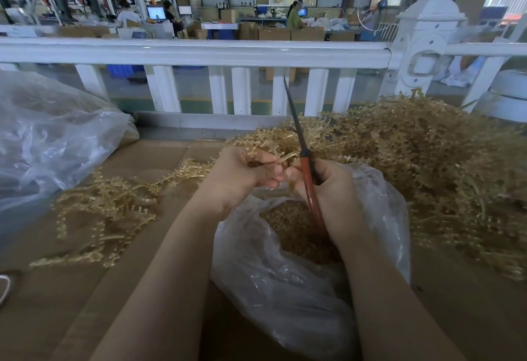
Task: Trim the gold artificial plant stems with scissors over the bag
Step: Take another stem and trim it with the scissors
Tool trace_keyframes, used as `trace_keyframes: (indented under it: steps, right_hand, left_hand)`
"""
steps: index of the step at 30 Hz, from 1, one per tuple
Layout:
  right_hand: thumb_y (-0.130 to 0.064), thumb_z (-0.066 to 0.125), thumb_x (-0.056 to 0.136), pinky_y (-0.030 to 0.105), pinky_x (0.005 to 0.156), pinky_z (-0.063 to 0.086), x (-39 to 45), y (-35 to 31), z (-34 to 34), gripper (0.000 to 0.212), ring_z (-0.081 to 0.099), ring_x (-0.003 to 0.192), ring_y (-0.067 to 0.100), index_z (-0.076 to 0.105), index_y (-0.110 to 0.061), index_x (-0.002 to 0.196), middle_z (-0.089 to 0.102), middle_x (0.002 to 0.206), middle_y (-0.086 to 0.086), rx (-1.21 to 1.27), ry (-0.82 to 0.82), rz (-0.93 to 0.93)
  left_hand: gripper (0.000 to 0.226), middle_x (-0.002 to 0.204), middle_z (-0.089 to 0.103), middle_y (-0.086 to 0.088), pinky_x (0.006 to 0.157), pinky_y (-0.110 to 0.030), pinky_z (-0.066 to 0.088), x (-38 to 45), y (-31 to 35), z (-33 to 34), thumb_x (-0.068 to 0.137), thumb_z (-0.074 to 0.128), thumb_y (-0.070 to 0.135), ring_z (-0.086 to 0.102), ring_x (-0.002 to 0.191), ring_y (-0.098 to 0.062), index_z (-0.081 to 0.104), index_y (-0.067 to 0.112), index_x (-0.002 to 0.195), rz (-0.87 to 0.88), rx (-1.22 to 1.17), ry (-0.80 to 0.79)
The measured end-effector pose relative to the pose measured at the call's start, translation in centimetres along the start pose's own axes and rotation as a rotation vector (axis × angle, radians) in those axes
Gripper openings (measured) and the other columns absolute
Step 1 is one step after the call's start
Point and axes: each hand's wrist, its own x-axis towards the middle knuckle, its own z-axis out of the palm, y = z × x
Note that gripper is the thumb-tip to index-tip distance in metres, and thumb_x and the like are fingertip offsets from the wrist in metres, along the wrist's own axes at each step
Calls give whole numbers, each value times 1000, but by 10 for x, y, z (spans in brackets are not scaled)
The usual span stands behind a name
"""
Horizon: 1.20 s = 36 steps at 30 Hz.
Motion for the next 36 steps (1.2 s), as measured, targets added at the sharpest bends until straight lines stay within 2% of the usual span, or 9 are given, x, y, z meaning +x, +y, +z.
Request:
trace_keyframes:
  steps: [3,11,14,16,19,23,27,32,36]
  right_hand:
    - [-23,77,87,38,64,58,0,0,1,14,66,63,13,72,-21,74,72,74,7,-12,-1,14]
    - [-17,73,91,24,60,55,-1,0,0,13,64,60,6,72,-17,78,70,67,-2,18,14,4]
    - [-23,74,90,44,71,61,0,-1,-1,11,70,69,18,73,-15,82,72,72,3,-35,36,26]
    - [-31,76,88,50,72,60,1,0,0,18,70,69,20,74,-14,81,72,71,2,-115,62,20]
    - [-51,75,85,47,63,57,0,2,0,38,65,61,16,70,-15,75,67,64,-3,-249,97,-19]
    - [-56,72,87,36,65,55,2,9,-1,34,65,72,10,67,-23,82,68,75,-7,-471,100,-73]
    - [-71,63,83,15,53,35,1,11,-1,40,49,63,-5,60,-31,85,51,71,-22,-661,78,-127]
    - [-73,57,83,15,52,34,1,11,0,41,47,63,-6,57,-32,90,49,73,-24,-701,69,-150]
    - [-75,53,83,19,56,43,1,11,-2,47,49,65,-4,60,-29,94,53,75,-23,-715,47,-160]
  left_hand:
    - [12,76,76,-3,67,-15,53,0,-1,0,85,74,3,72,68,-12,76,14,79,2,35,3]
    - [9,78,76,-4,67,-19,54,1,0,4,92,68,16,71,69,-14,68,8,96,-35,-30,-2]
    - [12,81,77,-6,65,-20,54,2,-1,5,96,63,21,71,70,-14,66,10,95,-40,-23,27]
    - [11,78,76,-2,66,-19,54,3,-1,6,95,63,20,70,69,-11,70,15,87,-22,-17,84]
    - [14,74,75,-1,67,-20,54,4,-2,3,94,66,17,69,67,-10,73,16,82,18,-54,181]
    - [13,72,74,0,70,-21,54,4,-2,0,93,66,12,67,66,-10,73,13,83,43,-165,260]
    - [15,72,72,3,68,-17,53,4,0,-3,93,64,5,68,68,-6,69,11,80,57,-253,252]
    - [21,72,74,5,64,-13,51,1,2,-2,94,58,-4,68,68,-3,70,10,83,81,-260,234]
    - [25,76,75,4,66,-14,51,1,1,-2,93,58,-5,68,71,-3,72,12,82,80,-230,235]
